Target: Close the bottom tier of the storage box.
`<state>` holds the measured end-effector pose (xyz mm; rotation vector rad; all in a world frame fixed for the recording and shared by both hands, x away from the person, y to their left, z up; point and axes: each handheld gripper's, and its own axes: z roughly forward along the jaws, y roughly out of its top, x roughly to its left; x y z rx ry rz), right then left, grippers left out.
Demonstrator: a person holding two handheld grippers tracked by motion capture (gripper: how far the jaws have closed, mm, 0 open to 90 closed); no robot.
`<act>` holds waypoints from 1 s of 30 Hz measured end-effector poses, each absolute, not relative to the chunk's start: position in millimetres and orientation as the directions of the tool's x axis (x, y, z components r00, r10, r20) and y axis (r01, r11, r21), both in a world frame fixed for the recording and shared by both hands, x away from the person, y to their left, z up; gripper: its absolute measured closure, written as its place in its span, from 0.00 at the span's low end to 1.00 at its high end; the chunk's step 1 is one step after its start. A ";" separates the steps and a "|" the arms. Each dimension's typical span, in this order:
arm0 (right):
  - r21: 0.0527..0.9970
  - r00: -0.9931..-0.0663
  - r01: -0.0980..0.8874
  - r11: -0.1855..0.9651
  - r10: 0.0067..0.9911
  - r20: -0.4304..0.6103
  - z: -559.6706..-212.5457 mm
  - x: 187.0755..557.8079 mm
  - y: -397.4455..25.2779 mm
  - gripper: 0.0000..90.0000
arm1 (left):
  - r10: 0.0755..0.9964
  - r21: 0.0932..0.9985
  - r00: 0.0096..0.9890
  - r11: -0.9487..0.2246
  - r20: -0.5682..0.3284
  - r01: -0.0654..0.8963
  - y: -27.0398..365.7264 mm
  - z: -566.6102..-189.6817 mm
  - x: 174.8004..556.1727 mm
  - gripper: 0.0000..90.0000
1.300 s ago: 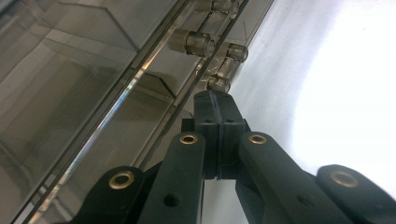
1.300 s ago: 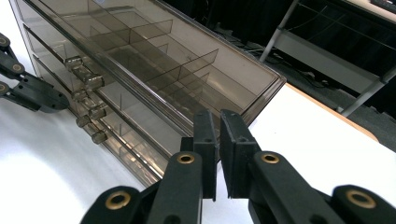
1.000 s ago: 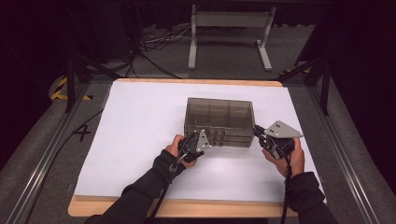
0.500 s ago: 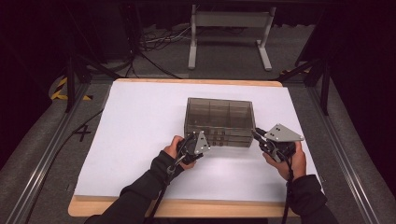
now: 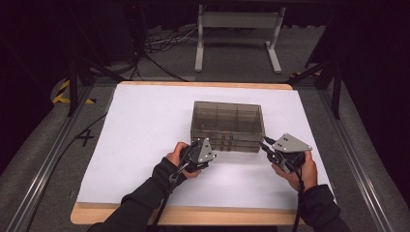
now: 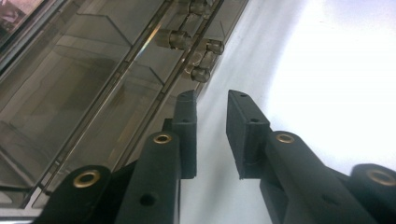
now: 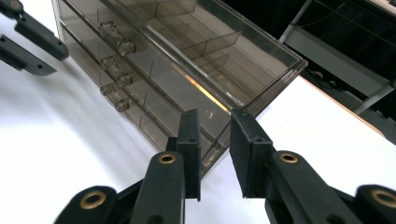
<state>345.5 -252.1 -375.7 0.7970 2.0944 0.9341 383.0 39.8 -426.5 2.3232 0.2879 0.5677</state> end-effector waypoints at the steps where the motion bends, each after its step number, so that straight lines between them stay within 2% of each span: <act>1: 0.794 -0.568 0.251 0.553 0.748 -0.342 -377.0 344.9 -252.9 0.80 | 0.361 0.692 0.877 -0.720 0.316 0.047 41.5 -426.1 382.5 0.78; 10: 0.776 -0.572 0.263 0.573 0.741 -0.353 -383.8 342.5 -255.7 0.76 | 0.374 0.694 0.870 -0.718 0.321 0.052 50.2 -424.9 379.5 0.65; 23: 0.767 -0.569 0.286 0.574 0.746 -0.346 -392.3 337.2 -266.3 0.64 | 0.423 0.694 0.844 -0.715 0.329 0.087 66.7 -426.6 376.2 0.45; 30: 0.761 -0.569 0.288 0.582 0.743 -0.353 -396.6 333.0 -271.6 0.57 | 0.439 0.696 0.837 -0.711 0.327 0.101 84.0 -428.0 371.3 0.39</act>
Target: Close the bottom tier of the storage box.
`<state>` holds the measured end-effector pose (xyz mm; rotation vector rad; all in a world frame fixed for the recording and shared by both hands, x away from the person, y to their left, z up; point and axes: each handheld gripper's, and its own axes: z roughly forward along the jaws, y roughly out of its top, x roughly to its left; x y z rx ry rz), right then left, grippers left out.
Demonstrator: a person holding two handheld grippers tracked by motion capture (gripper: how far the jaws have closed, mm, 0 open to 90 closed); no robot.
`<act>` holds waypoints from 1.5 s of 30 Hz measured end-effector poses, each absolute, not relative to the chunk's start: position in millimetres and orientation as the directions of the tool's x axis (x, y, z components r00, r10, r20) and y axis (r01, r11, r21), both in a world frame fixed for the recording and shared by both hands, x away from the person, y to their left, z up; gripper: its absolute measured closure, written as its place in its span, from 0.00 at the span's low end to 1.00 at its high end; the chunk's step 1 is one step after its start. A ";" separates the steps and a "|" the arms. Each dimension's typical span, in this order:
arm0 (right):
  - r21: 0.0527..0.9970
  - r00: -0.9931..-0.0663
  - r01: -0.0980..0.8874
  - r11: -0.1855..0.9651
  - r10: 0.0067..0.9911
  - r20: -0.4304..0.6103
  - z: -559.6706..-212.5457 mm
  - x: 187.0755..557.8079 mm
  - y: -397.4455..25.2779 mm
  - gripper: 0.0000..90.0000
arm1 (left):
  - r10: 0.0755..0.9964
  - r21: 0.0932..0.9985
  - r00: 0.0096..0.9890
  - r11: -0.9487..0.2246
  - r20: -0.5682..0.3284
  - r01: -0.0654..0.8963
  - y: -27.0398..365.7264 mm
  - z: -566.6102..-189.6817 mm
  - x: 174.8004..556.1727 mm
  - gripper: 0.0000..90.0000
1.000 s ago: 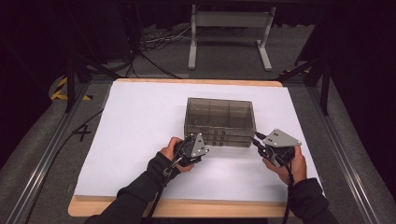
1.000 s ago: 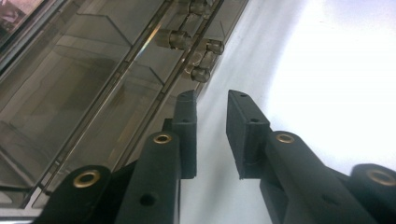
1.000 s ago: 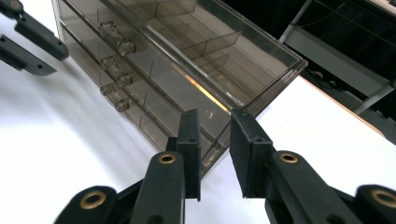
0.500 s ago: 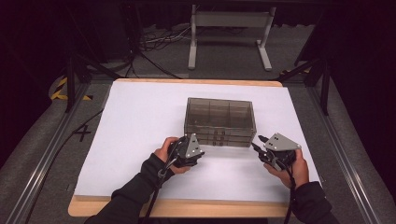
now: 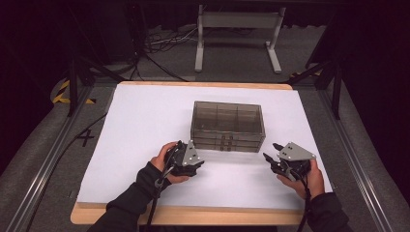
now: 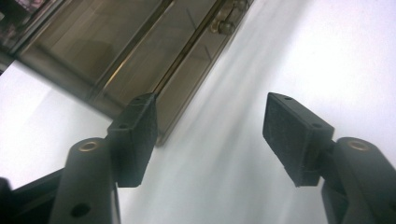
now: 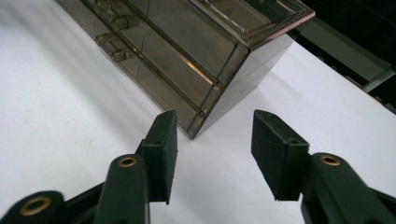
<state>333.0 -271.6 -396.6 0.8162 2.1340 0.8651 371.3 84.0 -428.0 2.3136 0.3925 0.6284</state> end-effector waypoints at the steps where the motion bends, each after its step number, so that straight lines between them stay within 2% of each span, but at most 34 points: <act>1: 0.762 -0.567 0.288 0.580 0.744 -0.352 -397.7 332.3 -273.0 0.55 | 0.443 0.701 0.836 -0.706 0.325 0.102 88.1 -428.3 370.8 0.37; 7: 0.761 -0.556 0.295 0.578 0.751 -0.355 -400.7 329.1 -280.0 0.50 | 0.478 0.709 0.820 -0.692 0.314 0.132 106.6 -429.0 367.4 0.32; 12: 0.765 -0.557 0.286 0.577 0.750 -0.356 -405.3 324.3 -286.5 0.42 | 0.504 0.724 0.806 -0.675 0.312 0.142 122.4 -429.1 365.5 0.24; 14: 0.767 -0.551 0.292 0.572 0.755 -0.354 -407.3 323.5 -289.4 0.36 | 0.510 0.726 0.803 -0.672 0.309 0.148 127.7 -429.0 364.8 0.22; 17: 0.770 -0.540 0.305 0.560 0.768 -0.345 -409.5 322.6 -293.6 0.33 | 0.521 0.724 0.791 -0.673 0.321 0.149 136.5 -429.3 363.5 0.18; 26: 0.781 -0.512 0.333 0.529 0.797 -0.321 -414.3 318.8 -311.2 0.22 | 0.590 0.745 0.750 -0.636 0.301 0.202 175.8 -433.6 358.1 0.13; 33: 0.781 -0.488 0.358 0.512 0.816 -0.311 -423.1 315.6 -326.7 0.19 | 0.633 0.766 0.721 -0.601 0.281 0.229 206.0 -439.9 351.0 0.11; 41: 0.786 -0.442 0.385 0.484 0.844 -0.303 -431.4 311.1 -346.4 0.17 | 0.675 0.789 0.704 -0.549 0.221 0.278 238.9 -446.7 346.7 0.10; 45: 0.812 -0.403 0.391 0.434 0.874 -0.272 -434.2 307.1 -359.3 0.16 | 0.695 0.799 0.695 -0.516 0.181 0.307 254.3 -449.8 344.5 0.08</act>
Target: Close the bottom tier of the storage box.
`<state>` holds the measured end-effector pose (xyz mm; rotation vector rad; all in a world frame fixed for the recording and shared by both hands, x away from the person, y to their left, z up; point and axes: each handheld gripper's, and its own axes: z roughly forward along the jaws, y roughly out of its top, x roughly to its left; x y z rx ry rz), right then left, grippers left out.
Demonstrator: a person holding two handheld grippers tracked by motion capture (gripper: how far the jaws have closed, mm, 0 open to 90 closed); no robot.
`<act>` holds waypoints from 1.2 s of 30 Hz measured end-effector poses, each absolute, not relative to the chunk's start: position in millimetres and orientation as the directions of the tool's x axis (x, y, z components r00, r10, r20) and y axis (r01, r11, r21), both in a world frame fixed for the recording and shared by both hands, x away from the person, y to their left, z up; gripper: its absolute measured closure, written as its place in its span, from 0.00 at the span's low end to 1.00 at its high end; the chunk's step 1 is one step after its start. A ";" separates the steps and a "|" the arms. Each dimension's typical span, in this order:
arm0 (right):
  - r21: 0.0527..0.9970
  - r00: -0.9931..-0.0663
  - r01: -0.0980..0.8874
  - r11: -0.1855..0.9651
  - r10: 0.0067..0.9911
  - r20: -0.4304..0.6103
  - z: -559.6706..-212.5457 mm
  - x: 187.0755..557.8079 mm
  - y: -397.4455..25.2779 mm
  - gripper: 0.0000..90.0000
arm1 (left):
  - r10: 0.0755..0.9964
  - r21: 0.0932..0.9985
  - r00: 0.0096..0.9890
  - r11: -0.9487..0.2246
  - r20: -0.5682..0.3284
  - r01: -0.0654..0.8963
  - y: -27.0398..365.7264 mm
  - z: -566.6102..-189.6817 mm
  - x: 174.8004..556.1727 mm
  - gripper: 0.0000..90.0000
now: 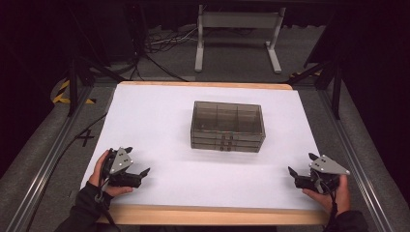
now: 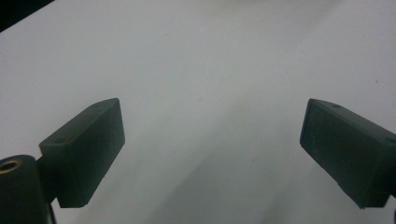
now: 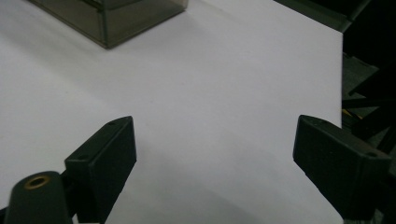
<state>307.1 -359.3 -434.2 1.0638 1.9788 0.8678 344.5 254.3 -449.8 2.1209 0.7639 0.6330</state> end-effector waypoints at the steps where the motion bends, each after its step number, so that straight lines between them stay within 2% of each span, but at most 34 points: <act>1: 0.820 -0.390 0.395 0.414 0.884 -0.259 -435.6 306.4 -363.2 0.16 | 0.706 0.816 0.691 -0.486 0.155 0.312 260.4 -450.9 343.7 0.08; 6: 0.864 -0.321 0.409 0.294 0.933 -0.165 -442.1 303.7 -381.2 0.14 | 0.749 0.861 0.661 -0.360 0.036 0.361 283.1 -457.5 343.8 0.08; 11: 0.886 -0.297 0.395 0.244 0.946 -0.128 -442.0 301.2 -386.3 0.14 | 0.770 0.897 0.638 -0.277 -0.007 0.343 290.3 -457.5 340.2 0.10; 36: 0.874 -0.303 0.415 0.254 0.944 -0.130 -443.3 303.6 -384.6 0.13 | 0.759 0.890 0.651 -0.302 0.009 0.341 288.7 -457.6 340.5 0.09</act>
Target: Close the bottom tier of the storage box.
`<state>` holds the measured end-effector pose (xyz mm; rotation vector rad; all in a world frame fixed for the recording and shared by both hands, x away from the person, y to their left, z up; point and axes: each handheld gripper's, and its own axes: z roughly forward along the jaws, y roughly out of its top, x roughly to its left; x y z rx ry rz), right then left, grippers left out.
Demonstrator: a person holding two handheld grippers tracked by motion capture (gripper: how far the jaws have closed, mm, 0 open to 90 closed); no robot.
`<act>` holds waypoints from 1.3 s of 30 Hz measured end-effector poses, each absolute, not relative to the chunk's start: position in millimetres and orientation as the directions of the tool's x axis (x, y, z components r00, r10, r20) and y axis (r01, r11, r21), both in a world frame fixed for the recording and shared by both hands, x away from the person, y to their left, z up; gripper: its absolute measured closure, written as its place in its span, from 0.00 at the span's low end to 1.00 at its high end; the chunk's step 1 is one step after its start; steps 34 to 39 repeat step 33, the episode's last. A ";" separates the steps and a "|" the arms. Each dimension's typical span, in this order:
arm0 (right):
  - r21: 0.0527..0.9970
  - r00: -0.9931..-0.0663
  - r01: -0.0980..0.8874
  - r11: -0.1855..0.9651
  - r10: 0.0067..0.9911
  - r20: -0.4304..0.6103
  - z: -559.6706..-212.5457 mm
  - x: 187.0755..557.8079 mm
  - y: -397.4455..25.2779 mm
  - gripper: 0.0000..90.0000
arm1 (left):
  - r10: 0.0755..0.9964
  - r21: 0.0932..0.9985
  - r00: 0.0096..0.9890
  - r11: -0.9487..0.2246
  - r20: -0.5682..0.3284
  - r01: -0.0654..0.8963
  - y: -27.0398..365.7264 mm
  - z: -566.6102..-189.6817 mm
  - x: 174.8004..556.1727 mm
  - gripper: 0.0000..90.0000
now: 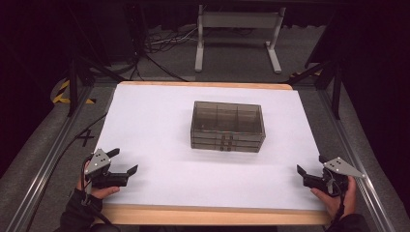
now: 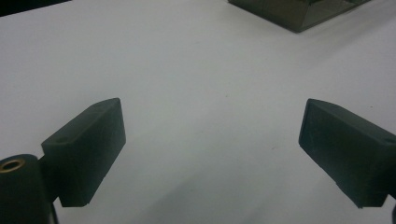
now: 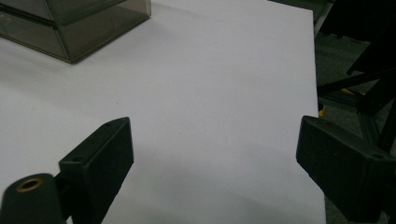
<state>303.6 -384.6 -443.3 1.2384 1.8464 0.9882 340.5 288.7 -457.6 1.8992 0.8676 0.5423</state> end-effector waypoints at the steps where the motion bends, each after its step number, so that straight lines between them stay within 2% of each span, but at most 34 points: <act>1: 0.873 -0.304 0.416 0.255 0.944 -0.130 -443.3 303.6 -384.6 0.13 | 0.760 0.890 0.650 -0.302 0.008 0.342 288.7 -457.6 340.5 0.09; 39: 0.868 -0.307 0.421 0.264 0.942 -0.138 -443.3 304.4 -384.1 0.13 | 0.764 0.884 0.646 -0.303 0.002 0.356 288.1 -457.7 342.1 0.09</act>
